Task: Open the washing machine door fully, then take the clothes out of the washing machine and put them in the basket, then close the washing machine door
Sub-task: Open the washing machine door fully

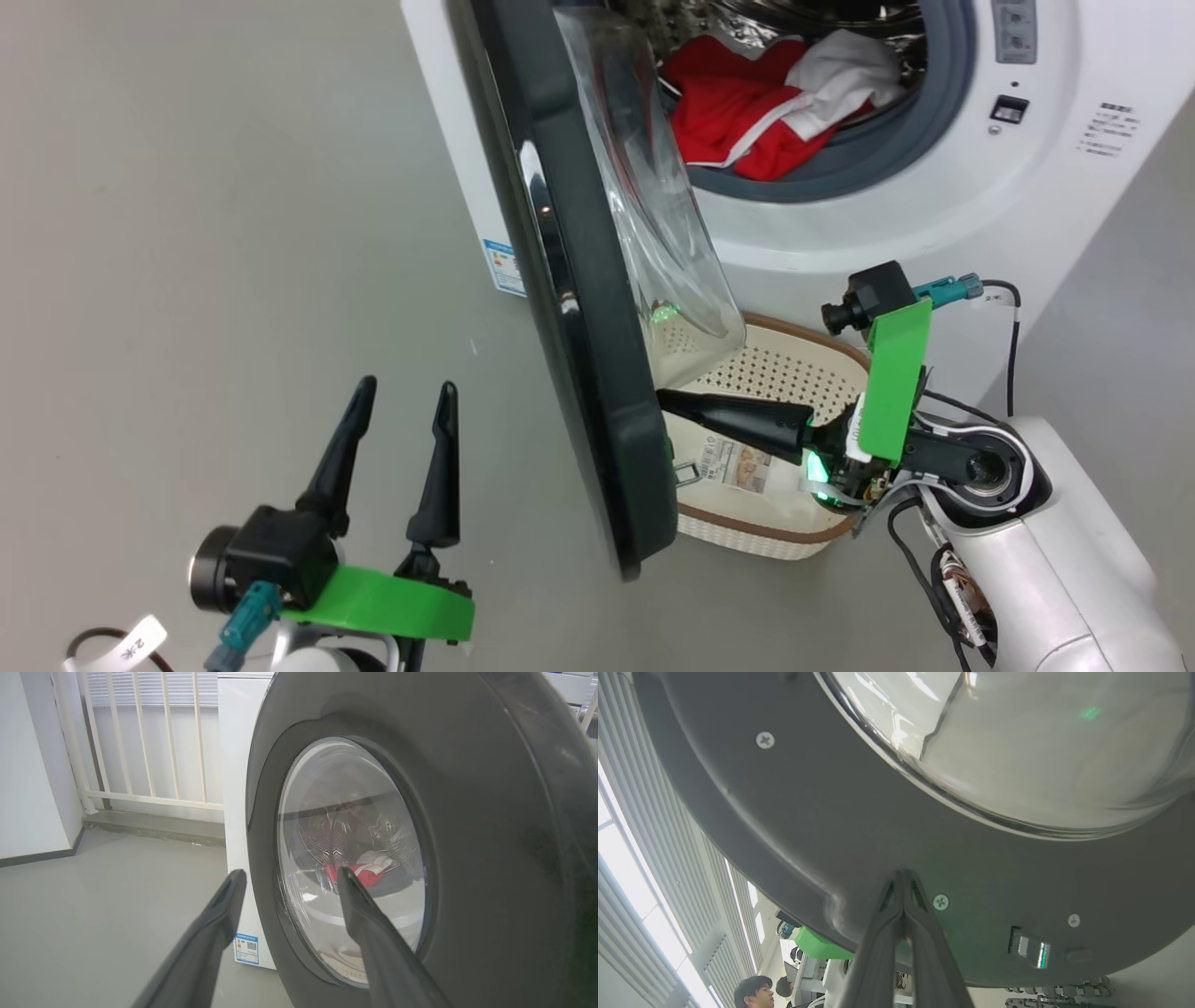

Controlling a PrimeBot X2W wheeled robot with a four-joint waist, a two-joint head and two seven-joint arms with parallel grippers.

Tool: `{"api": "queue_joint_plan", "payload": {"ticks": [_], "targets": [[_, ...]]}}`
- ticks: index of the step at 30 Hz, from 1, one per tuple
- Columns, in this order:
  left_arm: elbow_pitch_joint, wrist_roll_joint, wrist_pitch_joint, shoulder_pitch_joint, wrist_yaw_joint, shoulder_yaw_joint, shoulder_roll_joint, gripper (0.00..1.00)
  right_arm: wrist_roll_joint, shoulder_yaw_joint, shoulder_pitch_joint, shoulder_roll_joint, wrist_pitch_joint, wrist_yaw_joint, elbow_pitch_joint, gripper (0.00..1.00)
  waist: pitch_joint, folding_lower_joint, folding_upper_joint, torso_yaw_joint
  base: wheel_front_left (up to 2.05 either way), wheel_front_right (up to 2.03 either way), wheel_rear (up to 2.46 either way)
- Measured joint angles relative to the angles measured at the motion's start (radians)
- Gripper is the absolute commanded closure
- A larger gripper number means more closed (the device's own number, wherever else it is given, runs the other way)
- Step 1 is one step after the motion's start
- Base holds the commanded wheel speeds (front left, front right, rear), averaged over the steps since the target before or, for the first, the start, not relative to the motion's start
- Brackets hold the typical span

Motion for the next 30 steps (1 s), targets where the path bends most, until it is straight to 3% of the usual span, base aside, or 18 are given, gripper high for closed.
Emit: {"api": "queue_joint_plan", "payload": {"ticks": [30], "targets": [[0.006,-0.009,0.0,0.018,0.003,-0.022,0.0,0.0,0.056,0.103,0.0,-0.022,-0.05,0.0,0.01,1.0,-0.018,0.0,0.0,0.099,0.0,0.0,0.0]]}}
